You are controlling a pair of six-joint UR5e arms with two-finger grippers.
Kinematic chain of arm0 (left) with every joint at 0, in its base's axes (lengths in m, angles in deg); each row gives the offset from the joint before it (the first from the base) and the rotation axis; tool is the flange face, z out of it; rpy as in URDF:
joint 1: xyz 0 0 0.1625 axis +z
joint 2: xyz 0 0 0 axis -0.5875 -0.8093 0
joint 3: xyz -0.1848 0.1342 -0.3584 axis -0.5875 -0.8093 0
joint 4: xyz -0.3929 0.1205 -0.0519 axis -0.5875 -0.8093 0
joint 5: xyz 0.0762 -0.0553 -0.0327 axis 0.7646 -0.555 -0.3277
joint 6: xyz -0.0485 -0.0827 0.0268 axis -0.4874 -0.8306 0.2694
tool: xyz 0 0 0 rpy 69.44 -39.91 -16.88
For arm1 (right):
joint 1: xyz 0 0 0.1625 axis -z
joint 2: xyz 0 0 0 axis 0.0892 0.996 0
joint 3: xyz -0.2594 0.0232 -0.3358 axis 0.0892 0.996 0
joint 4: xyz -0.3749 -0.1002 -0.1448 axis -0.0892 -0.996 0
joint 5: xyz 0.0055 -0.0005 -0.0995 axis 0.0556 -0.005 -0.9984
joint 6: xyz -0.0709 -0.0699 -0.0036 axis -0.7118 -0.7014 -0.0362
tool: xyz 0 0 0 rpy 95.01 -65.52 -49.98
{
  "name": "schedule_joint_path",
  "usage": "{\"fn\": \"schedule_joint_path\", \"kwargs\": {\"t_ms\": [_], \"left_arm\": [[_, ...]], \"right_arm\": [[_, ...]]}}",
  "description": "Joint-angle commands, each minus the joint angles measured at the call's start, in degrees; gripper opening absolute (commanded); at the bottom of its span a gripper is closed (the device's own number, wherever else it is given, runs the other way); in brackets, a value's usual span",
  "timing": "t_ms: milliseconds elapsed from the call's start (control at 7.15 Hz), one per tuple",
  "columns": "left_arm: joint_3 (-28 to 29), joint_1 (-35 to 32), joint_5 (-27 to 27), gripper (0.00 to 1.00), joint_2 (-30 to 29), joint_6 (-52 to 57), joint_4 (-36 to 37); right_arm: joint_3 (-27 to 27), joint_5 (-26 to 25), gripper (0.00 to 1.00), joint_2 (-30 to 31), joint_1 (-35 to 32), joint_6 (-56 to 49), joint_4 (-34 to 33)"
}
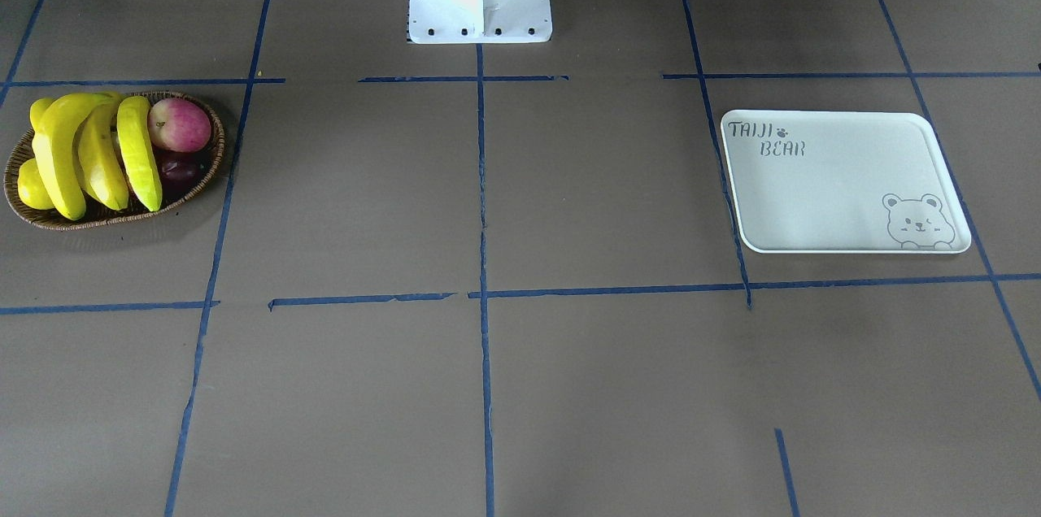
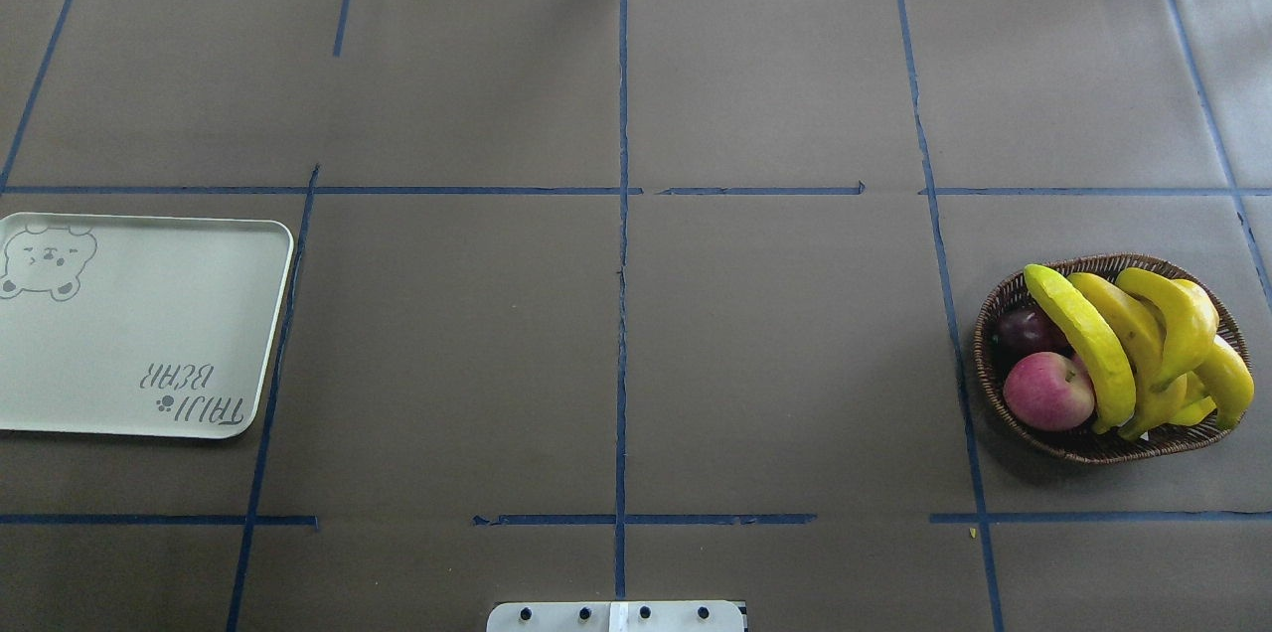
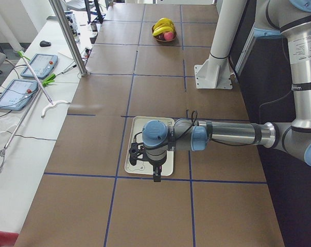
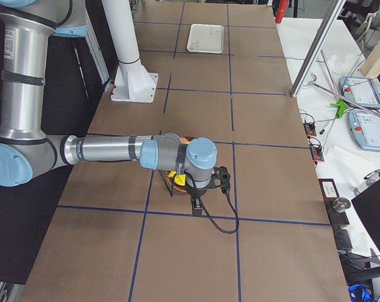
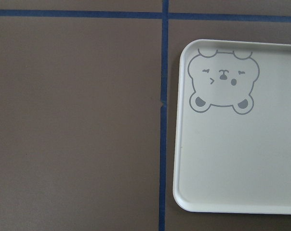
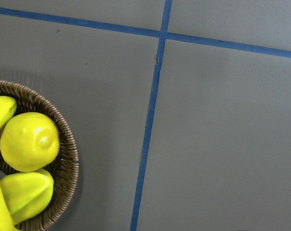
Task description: Transfer all bananas from basket to plate
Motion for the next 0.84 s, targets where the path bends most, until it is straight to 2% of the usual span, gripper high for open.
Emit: {"fn": "schedule_joint_path", "kwargs": {"t_ms": [0,280,699], "left_arm": [[0.0,0.1,0.1,1.0,0.0,0.0,0.0],[0.0,0.2,-0.1,1.0,0.0,0.0,0.0],[0.0,0.2,-0.1,1.0,0.0,0.0,0.0]], "right_arm": [[-0.1,0.0,1.0,0.0,0.1,0.1,0.1],[-2.1,1.7,1.0,-0.2,2.2,0.4,0.1],[-12.2,2.1,1.0,-0.2,12.4,19.4,0.2]]}}
